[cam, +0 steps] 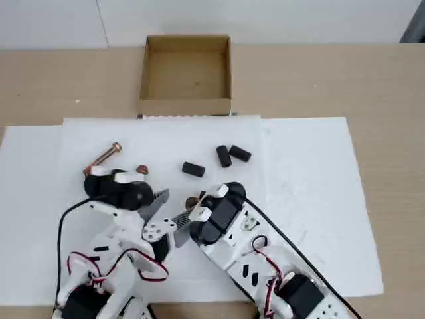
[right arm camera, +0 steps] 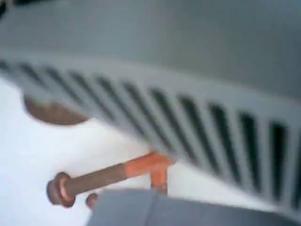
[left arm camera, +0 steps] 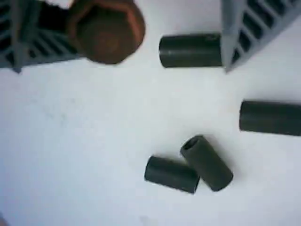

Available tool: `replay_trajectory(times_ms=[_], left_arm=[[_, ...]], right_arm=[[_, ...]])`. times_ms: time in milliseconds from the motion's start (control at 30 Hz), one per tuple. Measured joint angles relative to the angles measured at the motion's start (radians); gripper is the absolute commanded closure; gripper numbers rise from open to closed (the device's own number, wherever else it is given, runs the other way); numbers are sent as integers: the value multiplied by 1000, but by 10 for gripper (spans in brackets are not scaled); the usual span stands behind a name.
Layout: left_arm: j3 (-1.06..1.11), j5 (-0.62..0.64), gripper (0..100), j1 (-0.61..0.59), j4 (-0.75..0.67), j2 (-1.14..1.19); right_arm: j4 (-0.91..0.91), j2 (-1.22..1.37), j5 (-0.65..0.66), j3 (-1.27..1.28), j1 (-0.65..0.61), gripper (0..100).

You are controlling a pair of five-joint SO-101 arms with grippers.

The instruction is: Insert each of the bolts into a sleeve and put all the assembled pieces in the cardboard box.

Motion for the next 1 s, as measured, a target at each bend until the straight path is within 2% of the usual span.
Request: replay_trajectory(times_ms=[200, 367, 467, 667, 867, 1000], left_arm=[[-118, -9, 1000, -81, -37, 0], [-155, -120, 994, -189, -91, 0], [-141, -193, 994, -249, -95, -2], [44, -278, 994, -381, -95, 0], [224, -305, 994, -414, -95, 0], [262, -305, 994, -414, -95, 0]], right_arm=[[0, 0, 0, 0, 0, 996], [31, 0, -72, 0, 21, 996], [43, 0, -101, 0, 80, 996], [129, 0, -114, 0, 216, 996], [222, 8, -143, -97, 264, 997], [261, 127, -207, -227, 264, 997]])
